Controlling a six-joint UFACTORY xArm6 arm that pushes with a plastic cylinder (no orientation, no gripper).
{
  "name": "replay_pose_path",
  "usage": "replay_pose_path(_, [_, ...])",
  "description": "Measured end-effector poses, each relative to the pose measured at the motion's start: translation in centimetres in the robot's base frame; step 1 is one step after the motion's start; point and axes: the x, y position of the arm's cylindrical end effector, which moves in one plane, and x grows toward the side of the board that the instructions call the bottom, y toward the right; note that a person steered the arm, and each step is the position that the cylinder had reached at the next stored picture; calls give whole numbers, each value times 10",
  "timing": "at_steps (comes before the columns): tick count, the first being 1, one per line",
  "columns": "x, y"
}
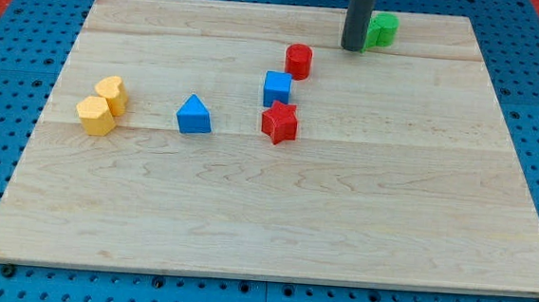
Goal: Slide the red blocks to the bottom center
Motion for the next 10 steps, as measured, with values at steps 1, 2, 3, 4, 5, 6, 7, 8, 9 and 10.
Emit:
replay_pose_path(1, [0, 2])
replay_pose_path(2, [10, -3])
replay_pose_path(3, [15, -52])
replay_pose_path(4, [15, -62])
replay_pose_path(5, [37, -12])
replay_pose_path(6, [37, -12])
replay_pose_path(7, [37, -24])
replay_pose_path(8, [45, -87])
replay_pose_path(9, [64, -150])
replay_pose_path(10, [44, -166])
